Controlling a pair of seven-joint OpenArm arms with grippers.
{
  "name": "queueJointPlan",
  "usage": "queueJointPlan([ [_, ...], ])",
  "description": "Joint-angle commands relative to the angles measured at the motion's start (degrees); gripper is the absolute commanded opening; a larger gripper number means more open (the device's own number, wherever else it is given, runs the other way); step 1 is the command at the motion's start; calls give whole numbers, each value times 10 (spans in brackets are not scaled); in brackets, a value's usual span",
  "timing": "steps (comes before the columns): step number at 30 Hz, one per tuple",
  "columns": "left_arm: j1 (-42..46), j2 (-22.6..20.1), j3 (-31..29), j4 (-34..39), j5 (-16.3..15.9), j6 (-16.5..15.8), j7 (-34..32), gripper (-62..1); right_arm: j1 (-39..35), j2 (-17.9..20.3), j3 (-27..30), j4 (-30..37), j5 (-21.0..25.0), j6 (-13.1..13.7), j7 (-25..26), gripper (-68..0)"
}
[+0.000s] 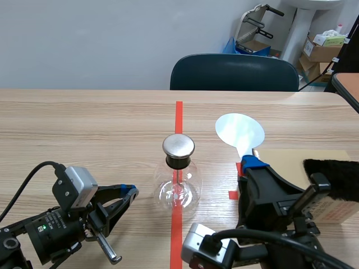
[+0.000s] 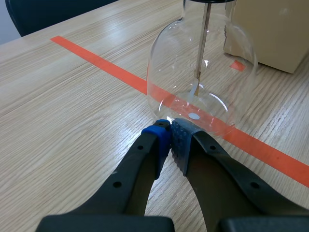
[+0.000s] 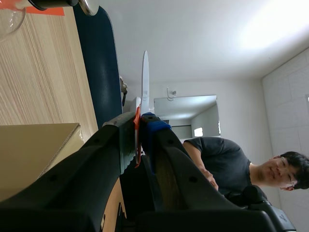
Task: Do the electroscope experiment
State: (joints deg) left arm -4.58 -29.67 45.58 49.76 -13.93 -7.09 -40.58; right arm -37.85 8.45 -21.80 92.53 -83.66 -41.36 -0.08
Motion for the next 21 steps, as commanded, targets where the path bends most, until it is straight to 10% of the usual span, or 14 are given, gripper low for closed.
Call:
queueJointPlan([
  [1, 1, 3, 0, 12, -2, -1, -10, -565, 1, 6, 5, 14, 0, -35, 0, -658],
  [9, 1, 3, 0, 12, -2, -1, -10, -565, 10, 6, 5, 14, 0, -31, 1, -658],
  [21, 1, 3, -1, 12, -2, 0, -10, -565, 43, 4, 5, 14, 0, 49, -12, -658],
])
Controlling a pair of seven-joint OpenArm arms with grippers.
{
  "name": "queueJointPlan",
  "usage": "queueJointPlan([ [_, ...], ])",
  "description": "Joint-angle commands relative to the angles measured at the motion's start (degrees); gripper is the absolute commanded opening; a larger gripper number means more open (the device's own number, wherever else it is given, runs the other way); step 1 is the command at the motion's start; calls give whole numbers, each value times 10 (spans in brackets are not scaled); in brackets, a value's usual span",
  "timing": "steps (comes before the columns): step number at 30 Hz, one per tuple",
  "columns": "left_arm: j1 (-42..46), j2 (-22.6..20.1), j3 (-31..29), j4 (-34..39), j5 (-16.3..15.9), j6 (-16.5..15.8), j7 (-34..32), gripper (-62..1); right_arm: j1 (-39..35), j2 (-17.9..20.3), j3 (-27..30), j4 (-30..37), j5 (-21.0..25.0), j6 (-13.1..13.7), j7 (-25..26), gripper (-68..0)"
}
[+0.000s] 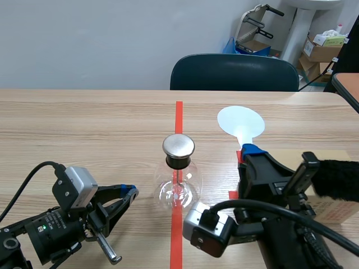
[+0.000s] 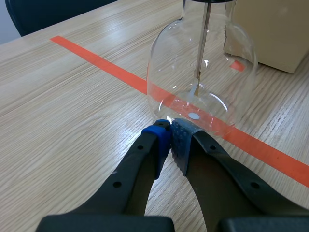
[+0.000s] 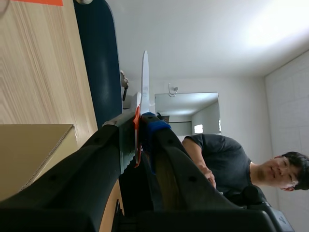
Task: Do the electroscope experiment
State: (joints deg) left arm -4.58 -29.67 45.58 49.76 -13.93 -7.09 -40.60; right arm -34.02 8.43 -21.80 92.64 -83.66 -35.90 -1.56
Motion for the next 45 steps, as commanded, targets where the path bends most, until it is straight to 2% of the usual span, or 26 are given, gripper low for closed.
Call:
queueJointPlan([
  [1, 1, 3, -1, 12, -2, 0, -10, -565, 6, 5, 5, 13, 0, -6, 9, -658],
  [14, 1, 3, -1, 12, -2, 0, -10, -565, 6, 5, -4, 13, 0, -4, 127, -658],
  [19, 1, 3, -1, 12, -2, -1, -10, -565, 6, 5, -4, 13, 0, 17, 164, -658],
  [26, 1, 3, -1, 12, -2, -1, -10, -565, 7, 5, -4, 13, 0, 19, 208, -658],
  [28, 1, 3, -1, 12, -2, -1, -10, -565, 7, 5, -4, 13, 0, 30, 220, -658],
  [33, 1, 3, -1, 12, -2, -1, -10, -565, 7, 5, -4, 13, 0, 43, 225, -658],
  [45, 1, 3, -1, 12, -2, -1, -10, -565, 7, 5, -4, 13, 0, 43, 225, -658],
])
